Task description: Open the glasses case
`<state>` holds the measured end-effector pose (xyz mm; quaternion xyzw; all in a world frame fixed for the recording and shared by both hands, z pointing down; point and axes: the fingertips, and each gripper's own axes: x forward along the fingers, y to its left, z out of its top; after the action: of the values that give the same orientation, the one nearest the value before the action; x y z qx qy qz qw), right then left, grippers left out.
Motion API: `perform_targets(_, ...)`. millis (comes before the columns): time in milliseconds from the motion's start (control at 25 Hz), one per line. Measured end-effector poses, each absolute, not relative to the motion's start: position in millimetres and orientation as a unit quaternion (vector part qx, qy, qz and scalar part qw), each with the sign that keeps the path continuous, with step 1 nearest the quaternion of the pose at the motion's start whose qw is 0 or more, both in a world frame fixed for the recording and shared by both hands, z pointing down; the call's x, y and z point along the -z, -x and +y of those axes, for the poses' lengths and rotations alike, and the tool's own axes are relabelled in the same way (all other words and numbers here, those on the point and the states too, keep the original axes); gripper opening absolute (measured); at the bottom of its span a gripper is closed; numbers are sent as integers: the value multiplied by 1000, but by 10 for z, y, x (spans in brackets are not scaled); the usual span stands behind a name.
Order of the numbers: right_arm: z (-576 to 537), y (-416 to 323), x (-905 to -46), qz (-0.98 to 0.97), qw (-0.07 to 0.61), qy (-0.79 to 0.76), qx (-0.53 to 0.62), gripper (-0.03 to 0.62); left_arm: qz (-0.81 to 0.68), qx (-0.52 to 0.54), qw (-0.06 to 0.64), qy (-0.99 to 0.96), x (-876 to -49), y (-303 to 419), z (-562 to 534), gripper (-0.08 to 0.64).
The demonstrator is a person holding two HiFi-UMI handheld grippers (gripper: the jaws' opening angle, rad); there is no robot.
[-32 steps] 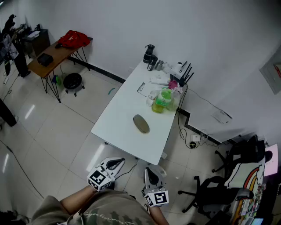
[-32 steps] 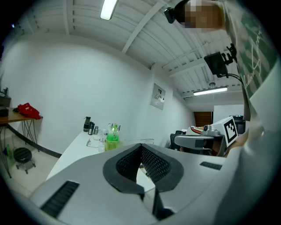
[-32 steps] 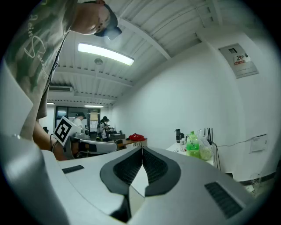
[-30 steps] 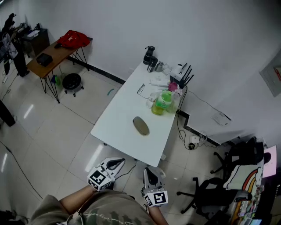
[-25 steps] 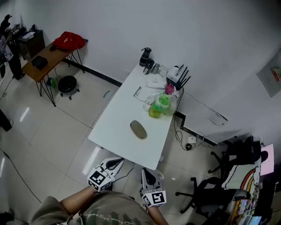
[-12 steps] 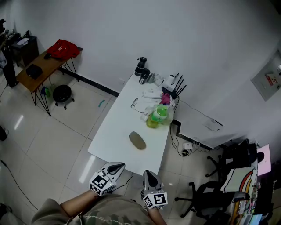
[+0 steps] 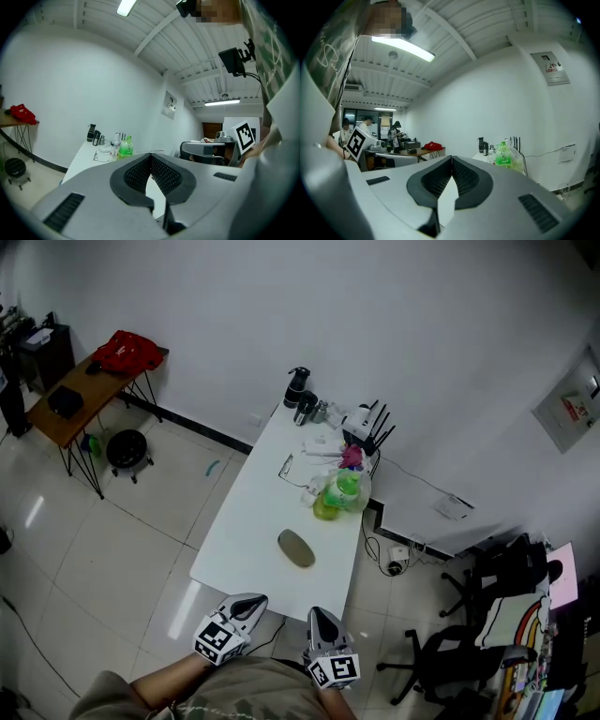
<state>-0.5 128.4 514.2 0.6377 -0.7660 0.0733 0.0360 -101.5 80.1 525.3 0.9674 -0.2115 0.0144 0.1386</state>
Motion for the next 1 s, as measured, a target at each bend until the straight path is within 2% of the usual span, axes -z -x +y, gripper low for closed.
perform_targets(440, 1090, 82, -5012, -771, 9, -635, -56, 9, -200, 6, 133, -971, -5275, 986, 686, 6)
perform_targets(1000, 963, -100, -5170, -739, 12, -670, -62, 9, -193, -5, 144, -971, -5327, 834, 294, 6)
